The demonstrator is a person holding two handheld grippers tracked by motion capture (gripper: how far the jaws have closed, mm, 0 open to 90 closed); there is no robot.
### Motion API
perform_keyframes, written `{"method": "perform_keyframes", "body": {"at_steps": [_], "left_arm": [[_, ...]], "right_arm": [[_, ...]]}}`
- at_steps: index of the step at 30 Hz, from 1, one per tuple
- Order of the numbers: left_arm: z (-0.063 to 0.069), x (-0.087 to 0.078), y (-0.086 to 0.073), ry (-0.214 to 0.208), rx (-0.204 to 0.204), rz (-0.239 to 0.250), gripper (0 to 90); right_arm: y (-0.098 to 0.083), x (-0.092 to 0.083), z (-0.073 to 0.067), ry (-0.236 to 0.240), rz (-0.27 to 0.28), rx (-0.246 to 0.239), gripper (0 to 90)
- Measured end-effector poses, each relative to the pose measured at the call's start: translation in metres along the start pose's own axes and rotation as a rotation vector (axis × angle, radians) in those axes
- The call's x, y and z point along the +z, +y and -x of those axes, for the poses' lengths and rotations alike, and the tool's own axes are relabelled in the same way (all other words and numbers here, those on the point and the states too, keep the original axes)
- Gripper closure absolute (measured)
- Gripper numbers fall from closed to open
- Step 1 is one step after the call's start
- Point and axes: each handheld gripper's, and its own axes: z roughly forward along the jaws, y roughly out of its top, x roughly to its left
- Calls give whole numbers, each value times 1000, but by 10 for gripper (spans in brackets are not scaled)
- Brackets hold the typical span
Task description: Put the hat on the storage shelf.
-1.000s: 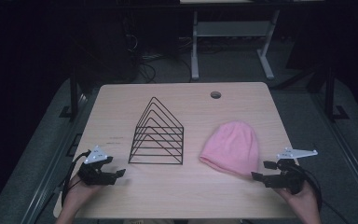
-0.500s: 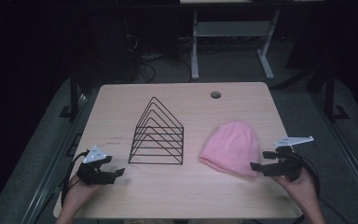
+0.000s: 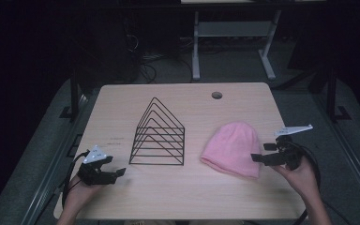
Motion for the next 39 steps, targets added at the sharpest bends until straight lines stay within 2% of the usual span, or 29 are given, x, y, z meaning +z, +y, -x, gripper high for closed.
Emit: {"method": "perform_keyframes", "body": {"at_steps": [7,10,14,22,27,32,34,36,39], "left_arm": [[0,1,1,-5,-8,15,246],[0,0,1,-6,-1,3,246],[0,2,1,-7,-2,7,246],[-2,1,1,-5,-14,6,246],[-3,-1,-1,-1,-20,15,246],[-3,-2,-2,-1,-18,10,246],[-3,-2,-2,0,-17,12,246],[-3,-3,-2,-3,-15,10,246],[-2,-3,-2,-2,-19,17,246]], "right_arm": [[16,11,11,9,-27,17,191],[22,15,16,8,-24,19,198],[32,19,26,3,-51,22,199],[48,30,42,2,-71,41,204],[62,42,52,10,-99,55,207],[73,53,57,-2,-119,53,225],[77,58,59,-21,-139,60,240],[78,60,60,-20,-132,68,261],[81,70,63,-27,-161,81,267]]}}
